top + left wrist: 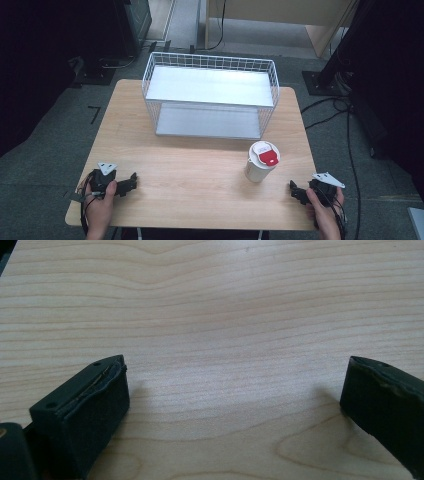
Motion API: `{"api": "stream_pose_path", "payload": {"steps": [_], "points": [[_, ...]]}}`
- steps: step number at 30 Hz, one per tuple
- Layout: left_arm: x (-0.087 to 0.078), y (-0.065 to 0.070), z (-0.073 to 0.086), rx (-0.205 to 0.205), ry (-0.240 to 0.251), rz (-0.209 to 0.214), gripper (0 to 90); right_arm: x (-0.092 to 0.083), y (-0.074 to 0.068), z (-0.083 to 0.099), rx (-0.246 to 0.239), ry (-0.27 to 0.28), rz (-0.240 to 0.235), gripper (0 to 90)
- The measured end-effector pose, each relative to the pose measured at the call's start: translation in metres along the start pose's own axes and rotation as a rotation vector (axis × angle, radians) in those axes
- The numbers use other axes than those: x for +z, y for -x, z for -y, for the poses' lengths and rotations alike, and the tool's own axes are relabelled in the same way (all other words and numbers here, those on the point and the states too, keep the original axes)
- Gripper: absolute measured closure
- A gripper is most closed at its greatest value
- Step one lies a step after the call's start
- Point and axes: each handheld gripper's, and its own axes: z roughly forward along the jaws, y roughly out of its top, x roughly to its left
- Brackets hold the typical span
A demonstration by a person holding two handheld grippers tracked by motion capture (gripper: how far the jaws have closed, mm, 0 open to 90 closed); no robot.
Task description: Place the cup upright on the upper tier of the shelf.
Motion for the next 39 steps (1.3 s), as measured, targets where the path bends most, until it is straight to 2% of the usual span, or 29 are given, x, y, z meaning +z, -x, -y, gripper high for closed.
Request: {"api": "stream_pose_path", "payload": {"steps": [5,7,9,10,11,15,19,23,24,25,26,29,31,39], "points": [[0.0,0.0,0.0,-0.002,0.001,0.0,0.0,0.001,-0.005,-0.001,-0.003,0.005,-0.003,4.2],[0.0,0.0,0.0,-0.002,0.001,0.0,0.0,-0.001,-0.009,-0.001,-0.002,0.01,-0.019,7.4],[0.0,0.0,0.0,0.0,0.0,0.0,0.0,-0.005,-0.016,-0.005,0.018,0.034,-0.049,7.4],[0.0,0.0,0.0,0.0,0.0,0.0,0.0,-0.005,-0.016,-0.005,0.018,0.034,-0.049,7.4],[0.0,0.0,0.0,0.0,0.0,0.0,0.0,-0.008,-0.02,-0.008,0.026,0.063,-0.077,7.4],[0.001,0.0,-0.001,0.001,0.0,0.004,0.0,-0.013,-0.029,-0.011,0.041,0.091,-0.098,7.4],[0.001,0.001,-0.001,0.004,-0.001,0.006,0.0,-0.015,-0.037,-0.012,0.032,0.104,-0.111,7.4],[0.001,0.001,-0.001,0.004,-0.001,0.006,0.0,-0.018,-0.051,-0.017,0.028,0.135,-0.169,7.4],[0.001,0.001,-0.001,0.004,-0.001,0.006,0.0,-0.018,-0.051,-0.017,0.028,0.135,-0.169,7.4],[0.001,0.001,-0.001,0.004,-0.001,0.006,0.0,-0.019,-0.058,-0.019,0.022,0.147,-0.193,7.4],[0.001,0.001,-0.001,0.004,-0.001,0.006,0.0,-0.019,-0.058,-0.019,0.022,0.147,-0.193,7.4],[0.001,0.001,-0.001,0.004,-0.001,0.006,0.0,-0.02,-0.069,-0.022,-0.002,0.169,-0.223,7.4],[0.001,0.001,-0.001,0.004,-0.001,0.006,0.0,-0.022,-0.073,-0.023,-0.021,0.175,-0.239,7.3],[0.001,0.001,-0.001,0.004,-0.001,0.006,0.0,-0.027,-0.078,-0.023,-0.026,0.21,-0.278,7.4]]}}
